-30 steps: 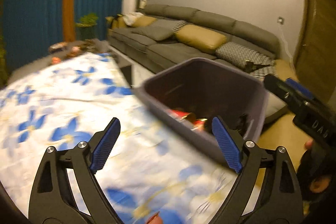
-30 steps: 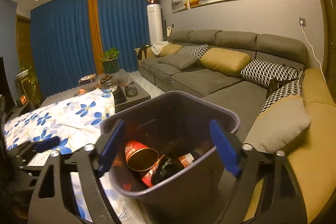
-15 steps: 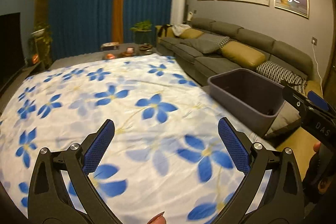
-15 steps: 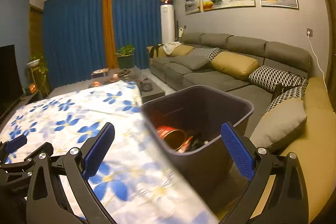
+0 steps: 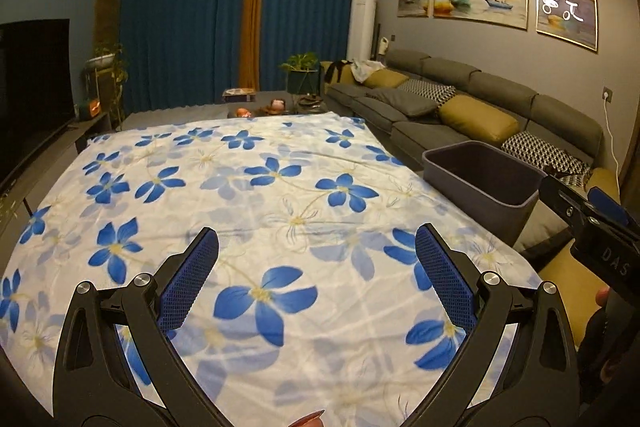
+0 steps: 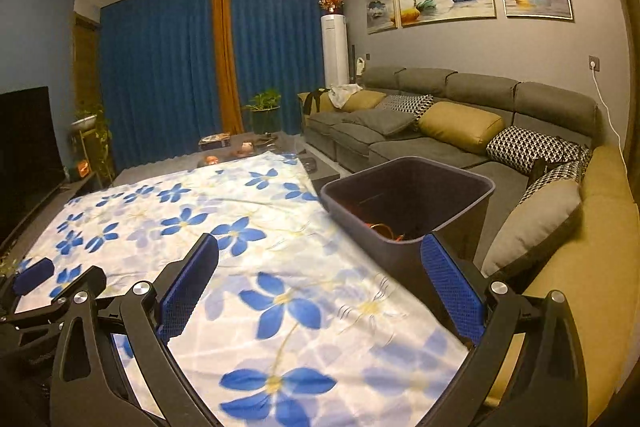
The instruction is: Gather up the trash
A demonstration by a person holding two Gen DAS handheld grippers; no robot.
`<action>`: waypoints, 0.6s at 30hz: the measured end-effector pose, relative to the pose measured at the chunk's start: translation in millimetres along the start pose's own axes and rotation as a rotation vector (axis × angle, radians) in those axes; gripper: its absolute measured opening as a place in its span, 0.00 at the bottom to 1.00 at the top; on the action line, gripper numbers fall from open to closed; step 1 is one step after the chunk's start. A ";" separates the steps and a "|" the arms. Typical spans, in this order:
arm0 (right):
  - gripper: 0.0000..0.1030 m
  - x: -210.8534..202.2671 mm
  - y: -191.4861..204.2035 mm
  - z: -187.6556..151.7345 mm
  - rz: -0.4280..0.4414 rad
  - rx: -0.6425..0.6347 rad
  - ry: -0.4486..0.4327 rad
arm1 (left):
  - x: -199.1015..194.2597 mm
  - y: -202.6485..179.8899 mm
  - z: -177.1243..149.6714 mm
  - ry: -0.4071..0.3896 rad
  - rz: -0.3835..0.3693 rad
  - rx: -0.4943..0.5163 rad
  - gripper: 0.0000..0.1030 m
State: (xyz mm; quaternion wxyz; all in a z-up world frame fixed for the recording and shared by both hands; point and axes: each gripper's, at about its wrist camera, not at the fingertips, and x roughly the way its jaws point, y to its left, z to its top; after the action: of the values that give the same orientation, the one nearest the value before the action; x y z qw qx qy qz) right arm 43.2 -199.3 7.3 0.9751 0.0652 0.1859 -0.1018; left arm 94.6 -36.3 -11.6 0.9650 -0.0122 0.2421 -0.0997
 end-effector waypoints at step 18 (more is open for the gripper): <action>0.95 -32.0 24.7 -3.3 0.010 -0.048 -0.045 | -33.5 12.3 -1.7 -0.032 0.002 -0.024 0.94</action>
State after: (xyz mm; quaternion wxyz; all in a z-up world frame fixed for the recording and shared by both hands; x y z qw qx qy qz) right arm 18.5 -169.2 18.5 0.9808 0.0406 0.1658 -0.0939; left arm 67.2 -17.5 1.6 0.9687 -0.0250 0.2277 -0.0957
